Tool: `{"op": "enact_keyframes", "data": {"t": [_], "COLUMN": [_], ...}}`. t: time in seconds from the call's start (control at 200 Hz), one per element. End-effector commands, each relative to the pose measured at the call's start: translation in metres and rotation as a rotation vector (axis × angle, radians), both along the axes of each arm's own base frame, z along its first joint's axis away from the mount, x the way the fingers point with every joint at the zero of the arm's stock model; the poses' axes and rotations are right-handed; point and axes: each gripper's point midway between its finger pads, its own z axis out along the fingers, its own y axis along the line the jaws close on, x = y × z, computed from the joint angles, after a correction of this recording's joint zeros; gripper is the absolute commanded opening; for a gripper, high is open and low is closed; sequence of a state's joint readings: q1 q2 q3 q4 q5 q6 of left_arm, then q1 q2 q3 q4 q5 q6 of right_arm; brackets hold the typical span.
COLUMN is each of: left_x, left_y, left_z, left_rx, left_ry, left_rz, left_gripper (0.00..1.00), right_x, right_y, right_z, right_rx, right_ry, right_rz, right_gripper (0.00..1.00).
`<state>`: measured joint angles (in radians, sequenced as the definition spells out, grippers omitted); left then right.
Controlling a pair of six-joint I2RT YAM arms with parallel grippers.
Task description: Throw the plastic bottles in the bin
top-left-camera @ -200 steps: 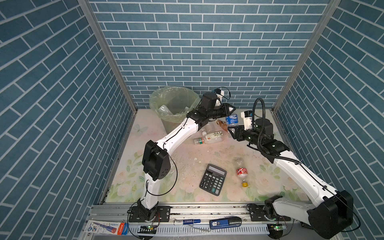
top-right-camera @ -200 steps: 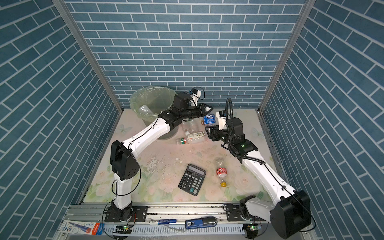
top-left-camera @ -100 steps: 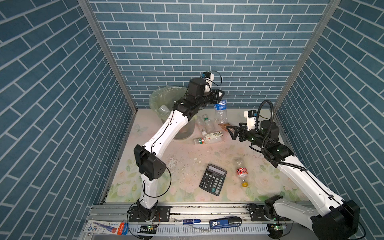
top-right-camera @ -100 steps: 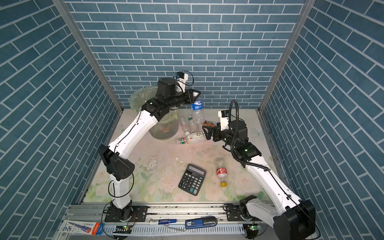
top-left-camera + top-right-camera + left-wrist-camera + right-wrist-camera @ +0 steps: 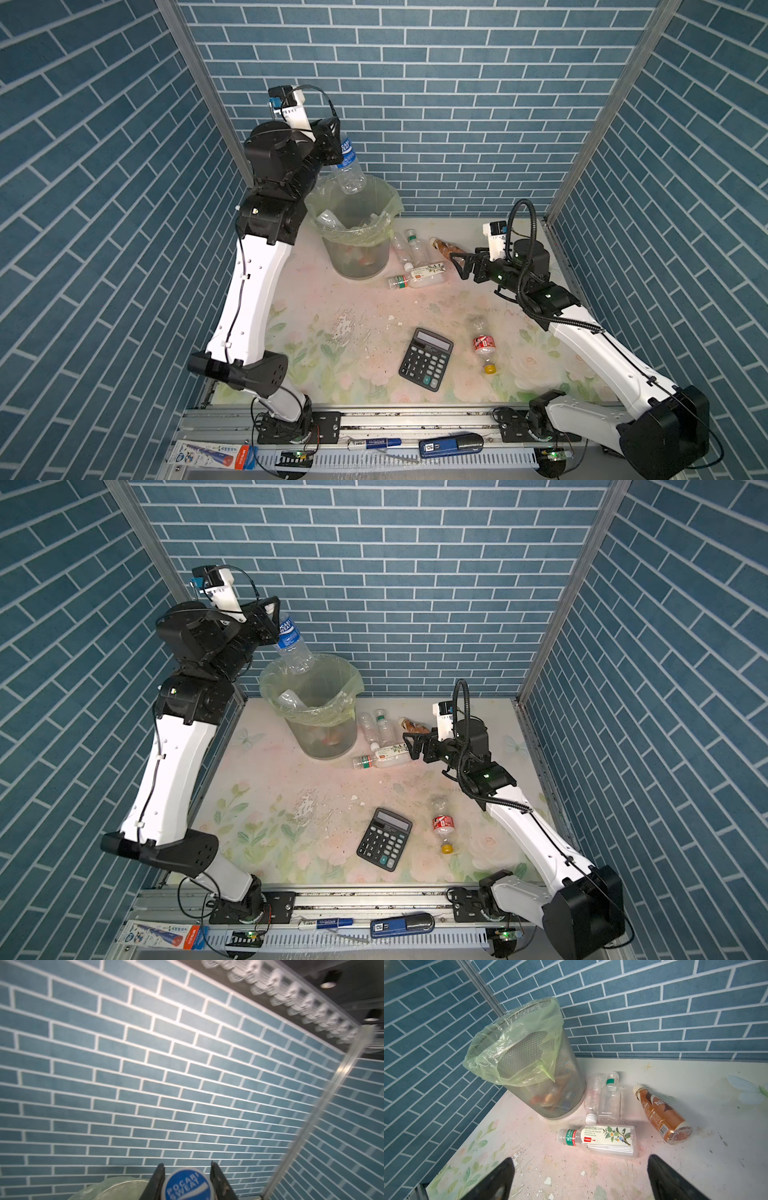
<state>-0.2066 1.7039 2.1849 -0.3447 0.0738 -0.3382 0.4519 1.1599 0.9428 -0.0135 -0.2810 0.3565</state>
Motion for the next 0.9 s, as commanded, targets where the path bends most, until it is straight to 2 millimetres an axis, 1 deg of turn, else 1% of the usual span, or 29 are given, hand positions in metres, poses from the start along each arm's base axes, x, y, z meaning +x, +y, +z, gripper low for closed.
{"op": "enact_keyframes", "data": {"t": [0.0, 0.035, 0.065, 0.09, 0.125, 0.14, 0.225, 0.28, 0.335, 0.36, 0.475, 0.555, 0.665, 0.685, 0.76, 0.825, 0.895], "left_x": [0.069, 0.070, 0.069, 0.066, 0.061, 0.058, 0.039, 0.025, 0.011, 0.002, -0.032, -0.052, -0.073, -0.077, -0.088, -0.095, -0.100], "left_y": [-0.009, -0.013, -0.018, -0.023, -0.029, -0.032, -0.050, -0.063, -0.076, -0.082, -0.109, -0.127, -0.150, -0.155, -0.173, -0.185, -0.201], "left_z": [-0.130, -0.133, -0.132, -0.126, -0.117, -0.113, -0.088, -0.073, -0.063, -0.056, -0.037, -0.033, -0.044, -0.046, -0.063, -0.077, -0.098], "left_rx": [-0.047, -0.042, -0.037, -0.032, -0.022, -0.014, 0.039, 0.063, 0.089, 0.101, 0.139, 0.148, 0.119, 0.112, 0.100, 0.068, 0.036], "left_ry": [0.355, 0.369, 0.360, 0.341, 0.313, 0.298, 0.228, 0.189, 0.160, 0.139, 0.066, 0.023, 0.007, 0.002, 0.007, 0.018, 0.047], "left_rz": [-0.066, -0.082, -0.095, -0.108, -0.121, -0.126, -0.153, -0.184, -0.213, -0.224, -0.287, -0.335, -0.408, -0.422, -0.456, -0.483, -0.527], "left_gripper": [0.52, 0.61, 0.71, 0.80, 0.97, 0.99, 0.99, 0.99, 0.99, 0.99, 0.99, 0.99, 0.99, 0.99, 0.99, 0.99, 0.99], "right_x": [-0.002, -0.003, -0.003, -0.003, -0.004, -0.004, -0.003, -0.002, -0.001, -0.001, -0.003, -0.009, -0.023, -0.026, -0.037, -0.049, -0.062], "right_y": [0.007, 0.006, 0.005, 0.004, 0.002, 0.002, 0.000, -0.004, -0.008, -0.011, -0.024, -0.035, -0.045, -0.050, -0.059, -0.064, -0.069], "right_z": [0.003, 0.002, 0.002, 0.000, -0.001, -0.002, -0.008, -0.015, -0.023, -0.028, -0.055, -0.078, -0.105, -0.110, -0.127, -0.140, -0.152], "right_rx": [0.030, 0.026, 0.022, 0.018, 0.011, 0.006, -0.019, -0.048, -0.083, -0.101, -0.190, -0.263, -0.329, -0.349, -0.371, -0.381, -0.391], "right_ry": [0.009, 0.012, 0.012, 0.014, 0.015, 0.016, 0.035, 0.058, 0.083, 0.099, 0.197, 0.282, 0.395, 0.414, 0.487, 0.542, 0.600], "right_rz": [0.025, 0.024, 0.020, 0.016, 0.012, 0.011, -0.001, -0.015, -0.038, -0.052, -0.098, -0.130, -0.143, -0.163, -0.187, -0.198, -0.205], "right_gripper": [0.99, 0.99, 0.99, 0.99, 0.99, 0.99, 0.99, 0.99, 0.99, 0.99, 0.99, 0.99, 0.99, 0.99, 0.99, 0.96, 0.96]}}
